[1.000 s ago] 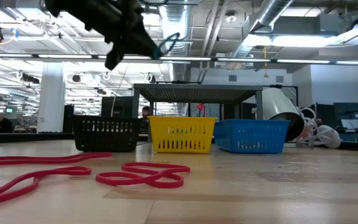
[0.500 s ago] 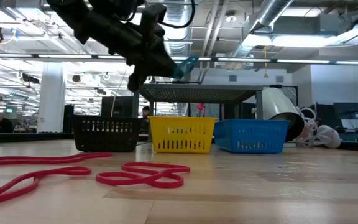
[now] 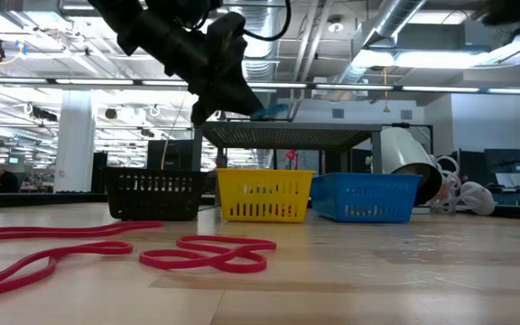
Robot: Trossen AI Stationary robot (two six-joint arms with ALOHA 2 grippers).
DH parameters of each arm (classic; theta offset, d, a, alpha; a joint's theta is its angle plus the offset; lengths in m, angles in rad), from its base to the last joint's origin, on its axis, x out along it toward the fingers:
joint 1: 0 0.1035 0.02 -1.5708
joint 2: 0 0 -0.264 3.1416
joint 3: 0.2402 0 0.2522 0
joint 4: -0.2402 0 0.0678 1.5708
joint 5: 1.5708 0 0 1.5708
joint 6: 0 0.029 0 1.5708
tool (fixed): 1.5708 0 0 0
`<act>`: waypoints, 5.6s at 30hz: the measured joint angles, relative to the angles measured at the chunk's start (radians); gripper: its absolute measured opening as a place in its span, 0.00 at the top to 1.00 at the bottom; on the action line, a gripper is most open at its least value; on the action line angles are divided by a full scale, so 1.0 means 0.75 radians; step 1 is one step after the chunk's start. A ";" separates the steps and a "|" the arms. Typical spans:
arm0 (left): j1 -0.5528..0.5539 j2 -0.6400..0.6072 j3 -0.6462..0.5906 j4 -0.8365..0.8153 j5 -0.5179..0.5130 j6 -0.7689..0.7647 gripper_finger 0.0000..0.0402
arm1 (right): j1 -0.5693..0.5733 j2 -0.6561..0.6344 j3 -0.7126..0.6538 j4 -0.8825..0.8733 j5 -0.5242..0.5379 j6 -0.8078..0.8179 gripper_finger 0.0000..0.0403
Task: Pick & Place Office Desk Supplies
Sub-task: Put the blue rubber band into the yellow basket, then put the red rubber band into the yellow basket
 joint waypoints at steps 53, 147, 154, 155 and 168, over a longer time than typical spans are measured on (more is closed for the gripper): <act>0.006 0.124 0.041 -0.158 0.021 0.247 1.00 | -0.707 -0.411 -0.658 1.044 -1.001 -0.775 0.74; -0.772 0.441 0.218 -0.392 0.125 1.266 0.57 | -0.708 -0.411 -0.657 1.044 -1.000 -0.775 0.74; -0.772 0.471 0.218 -0.344 0.131 1.300 0.57 | -0.708 -0.411 -0.657 1.043 -1.000 -0.775 0.74; -0.772 0.473 0.218 -0.351 0.131 1.300 0.57 | -0.708 -0.411 -0.657 1.043 -1.000 -0.775 0.74; -0.768 0.548 0.219 -0.314 0.240 1.294 0.62 | -0.708 -0.411 -0.657 1.043 -1.000 -0.775 0.74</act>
